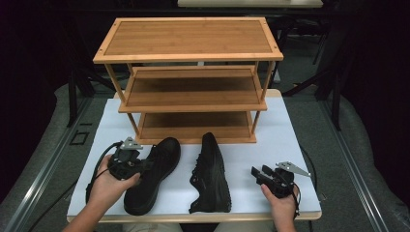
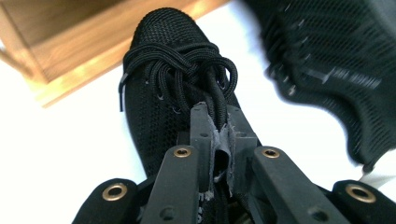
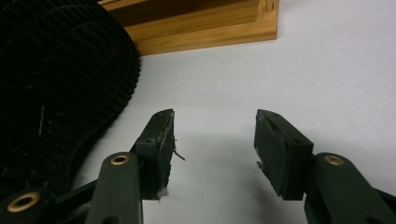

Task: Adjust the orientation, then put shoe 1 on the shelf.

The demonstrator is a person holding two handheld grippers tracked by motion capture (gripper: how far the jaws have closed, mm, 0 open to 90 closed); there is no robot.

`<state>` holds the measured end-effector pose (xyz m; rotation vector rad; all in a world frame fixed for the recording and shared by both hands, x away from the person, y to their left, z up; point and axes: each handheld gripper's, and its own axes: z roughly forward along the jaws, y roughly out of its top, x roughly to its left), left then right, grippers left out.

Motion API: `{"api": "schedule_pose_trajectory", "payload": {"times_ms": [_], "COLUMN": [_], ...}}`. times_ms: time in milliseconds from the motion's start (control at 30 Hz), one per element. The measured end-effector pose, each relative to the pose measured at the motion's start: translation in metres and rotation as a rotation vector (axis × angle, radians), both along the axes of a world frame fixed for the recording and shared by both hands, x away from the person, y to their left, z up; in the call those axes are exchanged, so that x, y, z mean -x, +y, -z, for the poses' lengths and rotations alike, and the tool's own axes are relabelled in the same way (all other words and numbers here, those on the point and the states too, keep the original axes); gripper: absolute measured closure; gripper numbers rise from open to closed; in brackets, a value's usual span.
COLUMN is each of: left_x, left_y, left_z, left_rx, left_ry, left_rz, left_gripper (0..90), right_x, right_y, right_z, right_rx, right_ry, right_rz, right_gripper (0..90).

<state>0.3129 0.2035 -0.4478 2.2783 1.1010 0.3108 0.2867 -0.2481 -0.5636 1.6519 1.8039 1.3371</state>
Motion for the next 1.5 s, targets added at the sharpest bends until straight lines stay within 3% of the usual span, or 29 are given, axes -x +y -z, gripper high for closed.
{"api": "schedule_pose_trajectory", "payload": {"times_ms": [167,233,367,433,500,533,567,633,667,867,1067,1300,1500], "left_x": [-0.006,-0.008,-0.007,-0.008,-0.009,-0.009,-0.01,-0.012,-0.013,-0.023,-0.028,-0.027,-0.034], "left_y": [0.003,0.005,0.004,0.005,0.005,0.005,0.005,0.004,0.003,0.002,0.0,0.0,0.003], "left_z": [-0.004,-0.004,0.0,0.002,0.005,0.005,0.005,0.004,0.003,0.0,-0.001,-0.005,-0.022], "left_rx": [-0.11,-0.114,-0.191,-0.197,-0.213,-0.22,-0.225,-0.231,-0.238,-0.253,-0.268,-0.278,-0.249], "left_ry": [0.067,0.09,0.161,0.184,0.237,0.24,0.25,0.263,0.282,0.387,0.41,0.384,0.354], "left_rz": [0.003,0.005,0.02,0.013,0.002,-0.001,-0.004,-0.007,-0.01,-0.031,-0.028,-0.027,-0.048], "left_gripper": [84.2,84.0,80.8,75.1,65.6,64.4,64.4,65.8,68.1,78.2,83.5,84.5,84.5], "right_x": [0.0,0.0,0.001,0.002,0.001,0.0,0.001,0.0,0.001,0.0,0.0,0.0,0.0], "right_y": [-0.001,-0.001,-0.003,-0.003,-0.003,-0.003,-0.003,-0.001,-0.001,-0.002,-0.003,-0.002,-0.003], "right_z": [0.0,0.0,-0.001,-0.001,-0.001,-0.001,-0.002,0.0,-0.001,0.0,0.0,0.0,0.0], "right_rx": [-0.009,-0.005,-0.01,-0.012,-0.022,-0.023,-0.01,-0.022,-0.015,-0.025,-0.029,-0.027,-0.029], "right_ry": [-0.007,0.001,-0.003,0.005,-0.001,-0.001,0.02,-0.009,0.006,-0.002,-0.003,-0.002,0.011], "right_rz": [0.003,0.001,0.003,0.006,0.005,0.006,-0.003,0.003,-0.002,0.002,0.002,0.004,0.007], "right_gripper": [47.5,47.5,47.5,47.6,47.5,47.5,47.5,47.5,47.5,47.5,47.5,47.5,47.5]}}
